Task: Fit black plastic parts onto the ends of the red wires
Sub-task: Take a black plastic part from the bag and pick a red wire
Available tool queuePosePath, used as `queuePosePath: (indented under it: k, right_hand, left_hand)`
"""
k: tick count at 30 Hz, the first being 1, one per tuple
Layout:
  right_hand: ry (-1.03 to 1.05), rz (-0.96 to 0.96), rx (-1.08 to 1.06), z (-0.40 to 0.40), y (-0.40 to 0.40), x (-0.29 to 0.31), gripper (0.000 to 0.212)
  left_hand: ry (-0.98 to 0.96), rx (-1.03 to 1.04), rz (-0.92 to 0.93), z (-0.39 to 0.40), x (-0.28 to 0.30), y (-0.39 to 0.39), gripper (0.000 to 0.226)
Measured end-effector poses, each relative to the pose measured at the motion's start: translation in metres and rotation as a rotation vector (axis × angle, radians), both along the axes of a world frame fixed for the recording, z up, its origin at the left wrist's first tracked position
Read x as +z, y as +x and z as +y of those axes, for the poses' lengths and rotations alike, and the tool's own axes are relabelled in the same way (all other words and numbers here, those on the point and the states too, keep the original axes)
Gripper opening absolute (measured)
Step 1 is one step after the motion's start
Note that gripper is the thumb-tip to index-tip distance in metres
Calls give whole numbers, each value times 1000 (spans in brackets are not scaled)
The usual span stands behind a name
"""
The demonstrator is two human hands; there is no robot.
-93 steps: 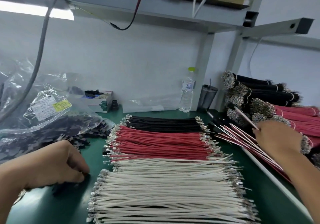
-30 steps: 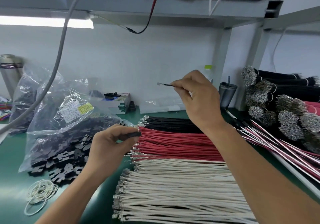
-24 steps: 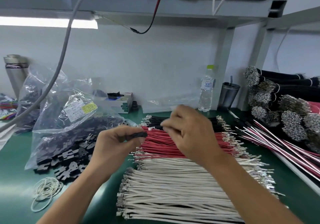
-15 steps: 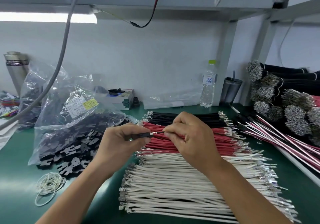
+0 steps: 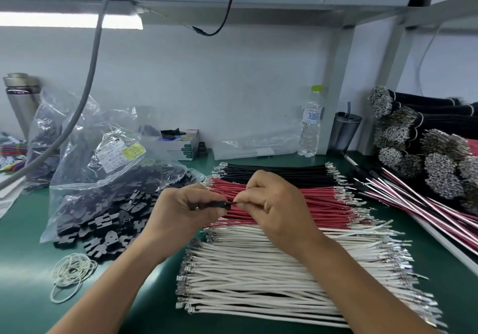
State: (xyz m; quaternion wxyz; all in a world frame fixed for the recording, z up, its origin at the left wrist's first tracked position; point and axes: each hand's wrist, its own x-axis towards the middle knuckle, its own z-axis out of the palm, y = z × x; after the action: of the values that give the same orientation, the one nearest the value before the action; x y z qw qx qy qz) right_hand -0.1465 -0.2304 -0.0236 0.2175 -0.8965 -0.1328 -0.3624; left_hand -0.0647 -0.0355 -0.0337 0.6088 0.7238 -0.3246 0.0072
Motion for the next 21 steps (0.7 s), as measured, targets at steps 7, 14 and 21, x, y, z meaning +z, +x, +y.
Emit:
queuePosePath:
  k: [7,14,21]
  right_hand:
    - [22,-19,-27,-1,1,-1,8]
    - [-27,-42,-9,2,5,-6,6]
    - [-33,-32,7,6,6,-9,6]
  left_hand:
    - [-48,65,9,-2,3,1,20]
    - [59,81,-66,-2,1,2,23]
    - [63,90,-98,-1,-1,4,24]
